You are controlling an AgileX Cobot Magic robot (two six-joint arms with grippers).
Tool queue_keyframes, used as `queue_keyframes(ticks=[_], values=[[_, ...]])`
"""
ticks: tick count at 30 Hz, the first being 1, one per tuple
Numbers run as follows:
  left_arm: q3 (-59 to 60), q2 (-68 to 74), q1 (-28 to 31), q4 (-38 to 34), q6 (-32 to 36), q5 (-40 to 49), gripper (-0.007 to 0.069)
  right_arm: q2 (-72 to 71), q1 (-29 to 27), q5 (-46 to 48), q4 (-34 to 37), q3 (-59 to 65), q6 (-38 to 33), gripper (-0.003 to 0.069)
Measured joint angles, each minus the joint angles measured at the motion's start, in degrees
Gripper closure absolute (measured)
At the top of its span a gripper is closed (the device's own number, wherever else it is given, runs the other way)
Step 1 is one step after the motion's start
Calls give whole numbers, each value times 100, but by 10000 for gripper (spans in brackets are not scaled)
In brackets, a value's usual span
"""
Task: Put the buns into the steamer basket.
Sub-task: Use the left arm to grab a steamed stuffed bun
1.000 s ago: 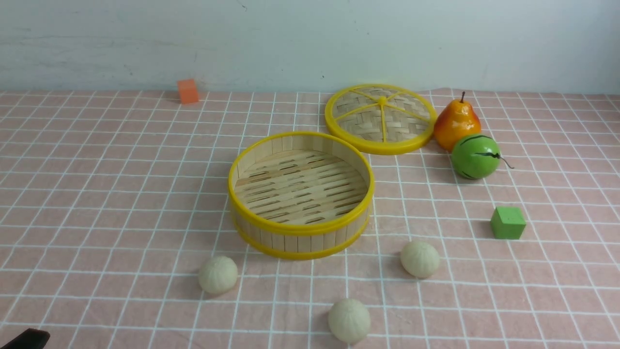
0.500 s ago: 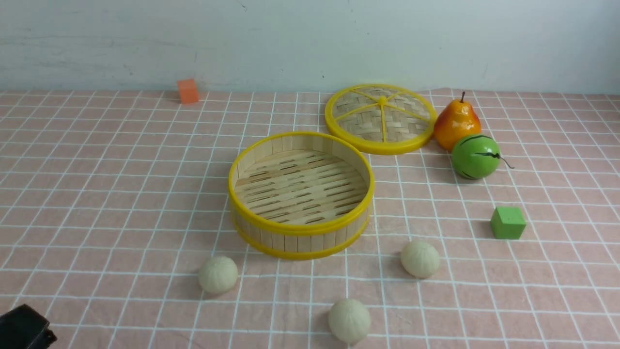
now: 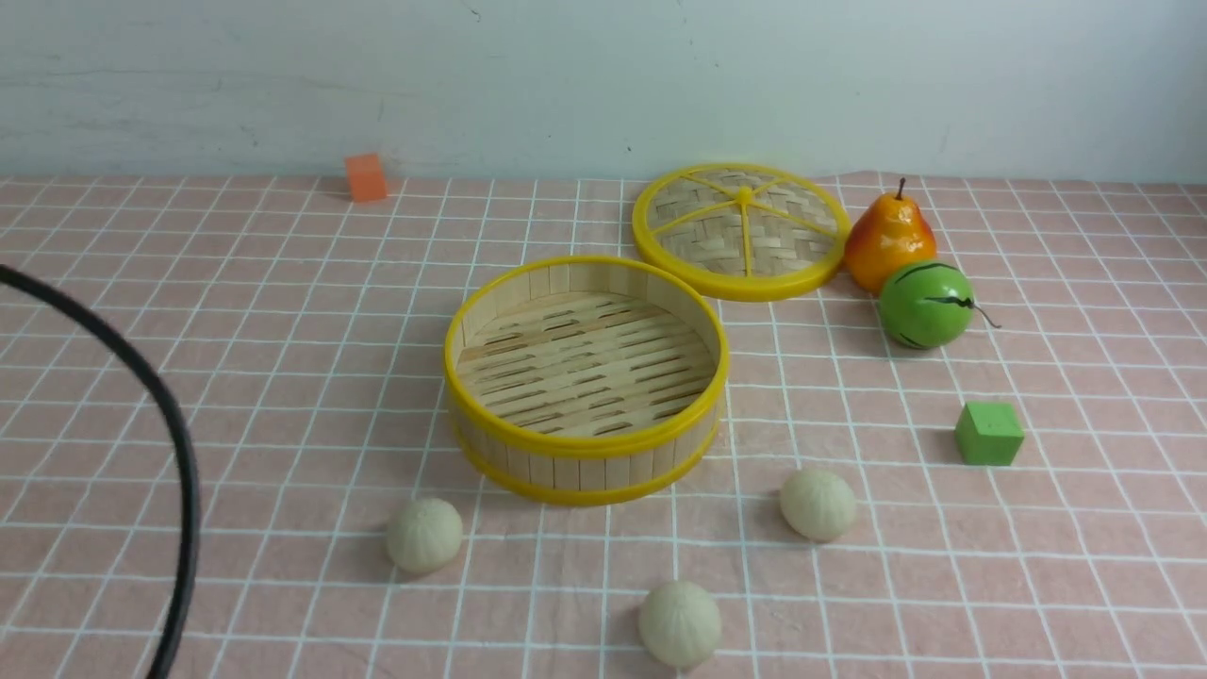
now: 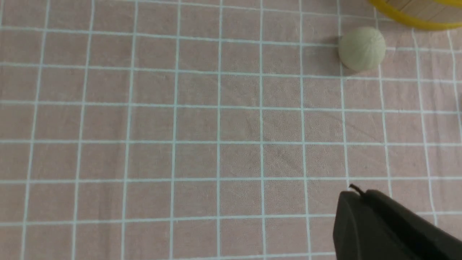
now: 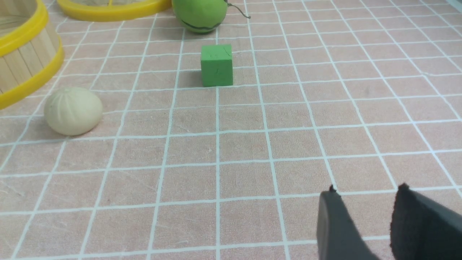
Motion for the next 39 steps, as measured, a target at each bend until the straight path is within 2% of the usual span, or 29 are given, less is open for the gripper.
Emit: queue_keyframes(ticks=[5, 11, 14, 17, 19, 20, 23, 24, 25, 29, 35, 39], values=[[-334, 887, -856, 102, 118, -7, 638, 0, 0, 0, 0, 0, 0, 419], [-989, 2364, -1839, 555, -199, -80, 638, 0, 0, 0, 0, 0, 0, 419], [-1284, 3037, -2109, 748, -380, -161, 622, 0, 0, 0, 0, 0, 0, 419], [-1569, 3736, -2245, 806, -618, -323, 556, 0, 0, 0, 0, 0, 0, 419], [-1865, 4466, -2262, 827, -773, -445, 459, 0, 0, 0, 0, 0, 0, 419], [-1885, 4519, -2262, 827, -774, -450, 450, 0, 0, 0, 0, 0, 0, 419], [-2214, 5341, -2262, 845, -816, -635, 275, 0, 0, 0, 0, 0, 0, 419], [-2214, 5341, -2262, 845, -816, -648, 267, 0, 0, 0, 0, 0, 0, 419], [-2316, 5599, -2262, 851, -848, -795, 209, 0, 0, 0, 0, 0, 0, 419], [-2389, 5931, -2262, 851, -968, -1200, 138, 0, 0, 0, 0, 0, 0, 419], [-2389, 6291, -2262, 852, -1030, -1345, 162, 0, 0, 0, 0, 0, 0, 419], [-2389, 6460, -2262, 852, -1112, -1345, 258, 0, 0, 0, 0, 0, 0, 419]])
